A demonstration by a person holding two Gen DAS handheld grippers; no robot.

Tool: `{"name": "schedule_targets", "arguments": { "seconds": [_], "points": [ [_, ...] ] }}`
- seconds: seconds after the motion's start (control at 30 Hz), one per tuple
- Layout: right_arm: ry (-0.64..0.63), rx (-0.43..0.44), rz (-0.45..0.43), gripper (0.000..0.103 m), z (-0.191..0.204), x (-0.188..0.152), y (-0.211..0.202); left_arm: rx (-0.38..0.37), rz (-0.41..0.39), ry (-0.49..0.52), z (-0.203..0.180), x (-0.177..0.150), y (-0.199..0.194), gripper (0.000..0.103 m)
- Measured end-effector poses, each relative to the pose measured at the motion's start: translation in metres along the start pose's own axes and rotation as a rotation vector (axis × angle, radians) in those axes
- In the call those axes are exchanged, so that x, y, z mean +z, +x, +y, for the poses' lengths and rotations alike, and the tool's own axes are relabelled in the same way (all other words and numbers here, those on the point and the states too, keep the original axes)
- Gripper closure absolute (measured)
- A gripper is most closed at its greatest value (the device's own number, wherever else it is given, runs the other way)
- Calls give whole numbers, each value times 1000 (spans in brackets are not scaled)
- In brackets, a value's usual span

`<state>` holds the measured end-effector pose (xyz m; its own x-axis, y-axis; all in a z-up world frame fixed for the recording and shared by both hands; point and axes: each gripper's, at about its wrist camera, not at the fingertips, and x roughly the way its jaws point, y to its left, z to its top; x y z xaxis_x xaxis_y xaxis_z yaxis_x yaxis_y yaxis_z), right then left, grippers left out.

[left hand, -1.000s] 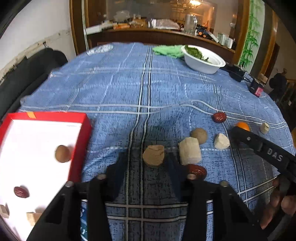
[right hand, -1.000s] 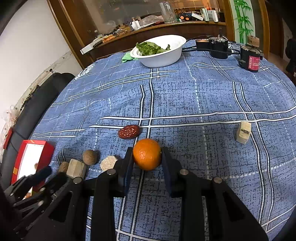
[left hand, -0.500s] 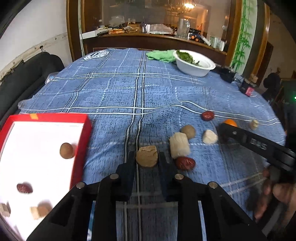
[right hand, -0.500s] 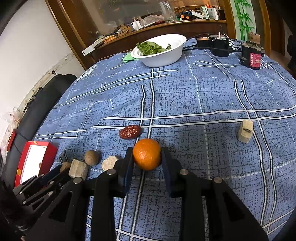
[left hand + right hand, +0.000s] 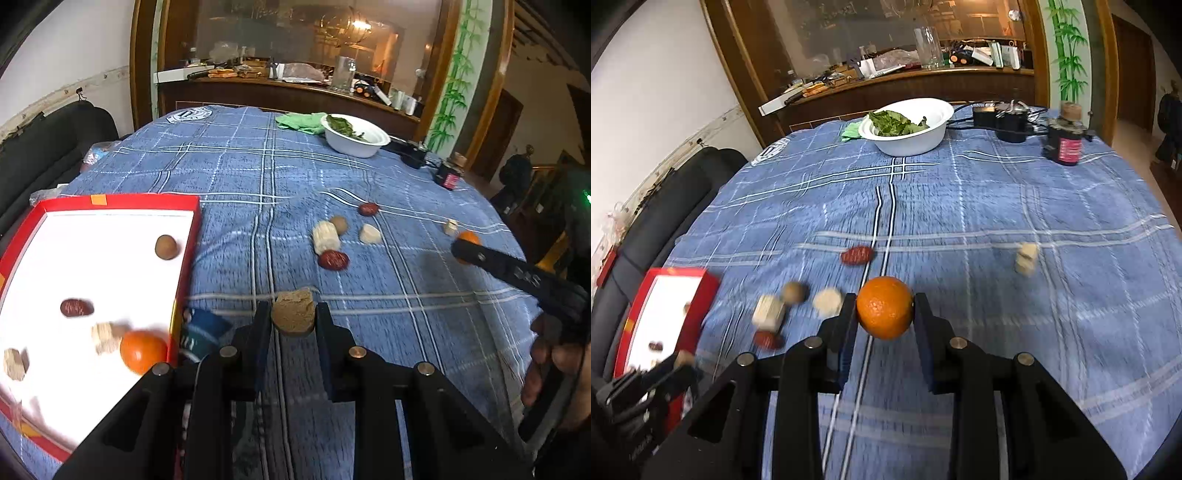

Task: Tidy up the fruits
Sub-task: 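Grasp a brown pastry piece with the left tool while the right tool grasps an orange, then carry the pastry piece and orange over the red box and open both tools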

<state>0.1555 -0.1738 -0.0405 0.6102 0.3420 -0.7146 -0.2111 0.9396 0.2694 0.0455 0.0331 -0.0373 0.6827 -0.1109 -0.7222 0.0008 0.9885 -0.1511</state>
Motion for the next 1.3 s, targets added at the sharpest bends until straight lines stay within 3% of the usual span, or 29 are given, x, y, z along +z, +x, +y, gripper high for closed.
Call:
{"name": "schedule_targets", "arguments": {
  "seconds": [0.23, 0.43, 1.3],
  "points": [
    [-27, -13, -24, 72, 1, -46, -60, -42, -25, 16, 1, -16, -22, 80],
    [-24, -21, -35, 72, 5, -75, -88, -67, -38, 16, 4, -27, -38, 80],
    [-107, 111, -16, 71, 80, -120, -98, -28, -130, -71, 48, -37, -79, 80]
  ]
}}
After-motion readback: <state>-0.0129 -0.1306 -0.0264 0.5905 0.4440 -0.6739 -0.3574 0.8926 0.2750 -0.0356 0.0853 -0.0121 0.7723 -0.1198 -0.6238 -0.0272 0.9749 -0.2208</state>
